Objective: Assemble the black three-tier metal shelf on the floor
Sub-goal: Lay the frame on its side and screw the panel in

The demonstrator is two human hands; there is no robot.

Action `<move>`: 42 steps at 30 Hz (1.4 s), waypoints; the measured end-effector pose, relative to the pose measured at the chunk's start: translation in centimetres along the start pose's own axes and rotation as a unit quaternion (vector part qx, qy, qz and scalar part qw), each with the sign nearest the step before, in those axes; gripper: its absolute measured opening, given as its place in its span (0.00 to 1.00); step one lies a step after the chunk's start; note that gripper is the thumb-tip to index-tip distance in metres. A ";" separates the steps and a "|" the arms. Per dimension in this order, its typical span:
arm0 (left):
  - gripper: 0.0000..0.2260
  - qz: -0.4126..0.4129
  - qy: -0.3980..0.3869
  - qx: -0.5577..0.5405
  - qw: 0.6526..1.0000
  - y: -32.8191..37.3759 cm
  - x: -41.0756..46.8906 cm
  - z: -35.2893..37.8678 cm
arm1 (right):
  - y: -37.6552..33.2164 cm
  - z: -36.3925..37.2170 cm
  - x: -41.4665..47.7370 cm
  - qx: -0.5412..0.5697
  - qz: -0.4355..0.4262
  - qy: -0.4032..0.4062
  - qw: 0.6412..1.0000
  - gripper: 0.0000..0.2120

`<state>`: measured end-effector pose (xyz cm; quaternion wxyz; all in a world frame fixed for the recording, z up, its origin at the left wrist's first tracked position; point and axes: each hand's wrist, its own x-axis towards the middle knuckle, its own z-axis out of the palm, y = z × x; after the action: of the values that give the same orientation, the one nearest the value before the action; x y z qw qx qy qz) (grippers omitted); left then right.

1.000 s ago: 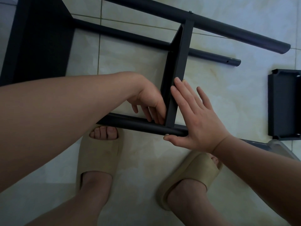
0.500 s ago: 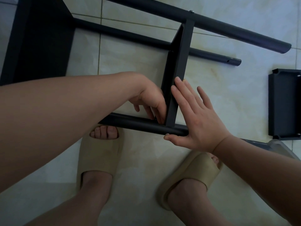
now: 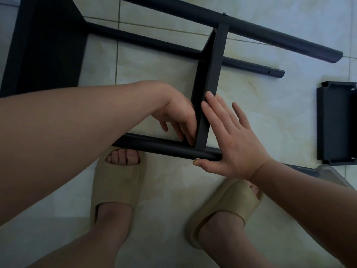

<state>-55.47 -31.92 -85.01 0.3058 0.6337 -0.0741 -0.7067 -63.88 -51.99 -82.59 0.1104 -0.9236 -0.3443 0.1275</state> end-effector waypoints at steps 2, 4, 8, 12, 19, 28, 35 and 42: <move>0.06 0.009 -0.001 -0.001 1.000 0.0 0.2 0.3 | 0.0 0.0 0.0 0.000 0.000 0.001 1.000 0.52; 0.04 0.020 0.005 -0.013 1.000 -0.1 0.5 0.6 | -0.1 0.0 0.0 0.000 0.000 0.000 1.000 0.52; 0.09 0.025 0.006 -0.025 0.999 -0.2 0.5 0.5 | -0.1 0.0 0.0 0.000 0.002 0.000 1.000 0.52; 0.11 0.019 0.006 -0.026 0.999 -0.1 0.3 0.0 | 0.0 0.1 0.0 -0.002 -0.001 0.004 1.000 0.52; 0.09 0.021 -0.006 -0.013 1.000 -0.2 0.3 0.5 | -0.1 0.1 0.0 -0.001 0.000 0.002 1.000 0.52; 0.07 0.006 0.003 0.015 1.000 -0.1 0.1 0.4 | -0.1 0.0 0.0 0.000 -0.001 0.002 1.000 0.52; 0.08 0.030 0.000 -0.015 0.999 -0.2 0.4 0.4 | -0.1 0.0 0.0 0.000 -0.001 0.001 1.000 0.52; 0.08 0.026 0.001 -0.017 1.000 -0.4 0.1 0.2 | 0.0 0.1 0.0 -0.003 -0.004 0.008 1.000 0.52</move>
<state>-55.75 -31.70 -85.22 0.3347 0.6269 -0.0784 -0.6992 -63.91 -52.00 -82.72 0.1110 -0.9233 -0.3479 0.1188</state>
